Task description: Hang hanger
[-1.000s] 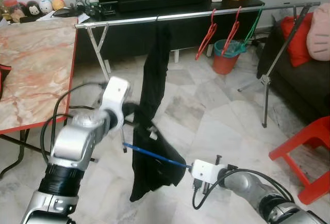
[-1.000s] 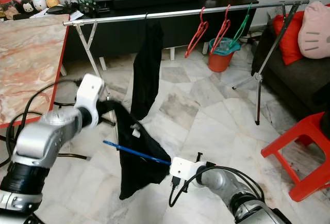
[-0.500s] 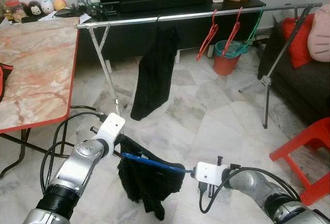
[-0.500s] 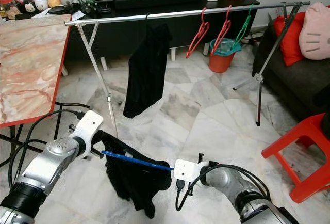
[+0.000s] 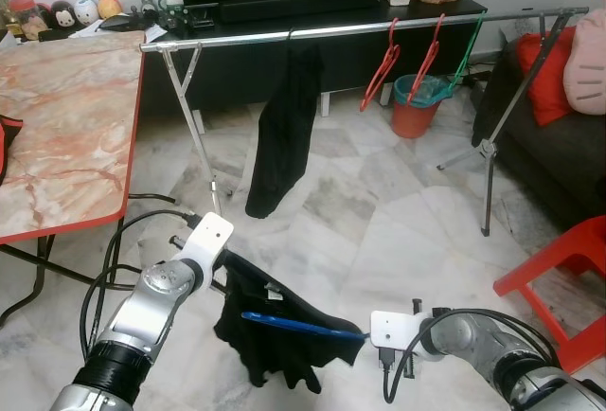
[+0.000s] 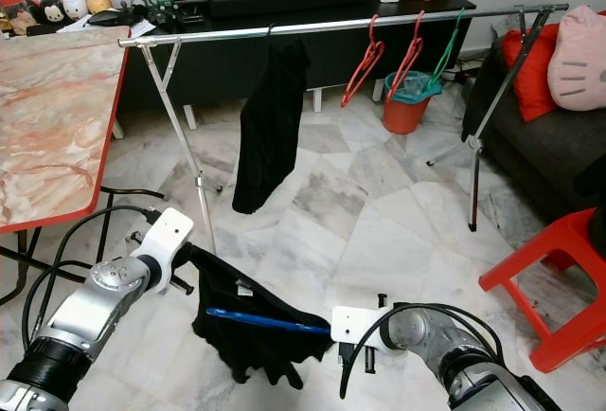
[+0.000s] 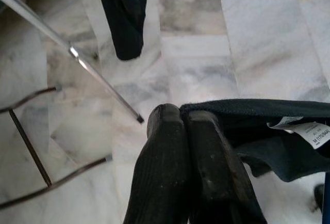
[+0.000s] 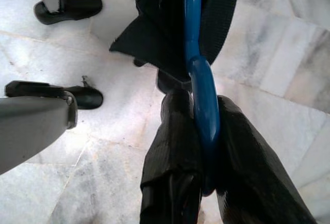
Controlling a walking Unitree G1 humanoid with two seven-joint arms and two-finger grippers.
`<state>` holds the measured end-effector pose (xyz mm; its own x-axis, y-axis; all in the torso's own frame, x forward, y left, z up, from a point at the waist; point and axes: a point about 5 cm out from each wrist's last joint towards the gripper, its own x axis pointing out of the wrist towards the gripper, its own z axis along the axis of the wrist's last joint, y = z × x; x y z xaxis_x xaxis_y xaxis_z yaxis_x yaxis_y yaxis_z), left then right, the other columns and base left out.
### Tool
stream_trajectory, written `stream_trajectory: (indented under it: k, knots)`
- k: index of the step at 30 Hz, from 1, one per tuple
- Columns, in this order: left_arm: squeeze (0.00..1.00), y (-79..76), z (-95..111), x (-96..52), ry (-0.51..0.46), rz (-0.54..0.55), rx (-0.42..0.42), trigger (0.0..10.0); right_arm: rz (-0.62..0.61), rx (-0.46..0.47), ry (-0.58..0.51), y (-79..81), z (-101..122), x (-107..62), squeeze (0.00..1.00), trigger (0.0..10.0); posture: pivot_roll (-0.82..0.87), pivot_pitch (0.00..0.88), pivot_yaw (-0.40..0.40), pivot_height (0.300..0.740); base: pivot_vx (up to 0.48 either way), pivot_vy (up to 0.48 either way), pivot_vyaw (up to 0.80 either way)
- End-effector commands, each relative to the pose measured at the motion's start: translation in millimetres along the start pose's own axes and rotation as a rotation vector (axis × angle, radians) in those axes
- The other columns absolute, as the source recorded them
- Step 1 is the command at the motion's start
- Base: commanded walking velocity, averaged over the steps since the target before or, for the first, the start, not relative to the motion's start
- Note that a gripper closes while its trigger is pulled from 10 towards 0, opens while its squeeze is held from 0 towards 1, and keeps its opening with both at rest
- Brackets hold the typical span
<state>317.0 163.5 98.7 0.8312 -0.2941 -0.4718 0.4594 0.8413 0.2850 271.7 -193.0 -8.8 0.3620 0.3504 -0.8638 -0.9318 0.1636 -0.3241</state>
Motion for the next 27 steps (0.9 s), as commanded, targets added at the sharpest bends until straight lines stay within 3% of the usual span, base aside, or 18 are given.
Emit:
stream_trajectory:
  k: [1,5,11,14,21,27]
  knots:
    - [0.00,10.5,10.9,-4.1,-0.036,0.031,0.010,10.0,-0.006,0.010,0.039,-1.4,-7.8,-3.2,0.00,0.0,0.03,0.000,-0.013,0.740,0.000,0.000,0.00]
    - [0.00,11.2,3.1,-1.5,-0.001,0.038,0.030,10.0,-0.062,0.023,0.058,-8.7,-8.6,-5.2,0.00,0.0,0.02,0.000,-0.008,0.740,0.000,0.000,0.00]
    - [0.00,1.8,-24.3,2.6,0.114,0.018,0.080,10.0,-0.079,0.121,-0.053,-15.3,1.2,-7.3,0.00,0.0,0.02,0.000,-0.005,0.740,0.000,0.000,0.00]
    - [0.00,-1.5,-34.1,2.8,0.148,0.010,0.094,10.0,-0.086,0.107,-0.024,-16.4,-1.0,-7.8,0.00,0.0,0.01,0.000,-0.004,0.740,0.000,0.000,0.00]
    - [0.00,-0.2,-43.4,1.5,0.188,0.022,0.112,10.0,-0.055,0.090,0.000,-13.6,-3.3,-7.4,0.00,0.0,0.02,0.000,-0.008,0.740,0.000,0.000,0.00]
    - [0.00,4.8,-30.9,-0.8,0.152,0.033,0.105,10.0,0.008,0.064,0.032,-5.0,-8.4,-6.2,0.00,0.0,0.02,0.000,-0.015,0.740,0.000,0.000,0.00]
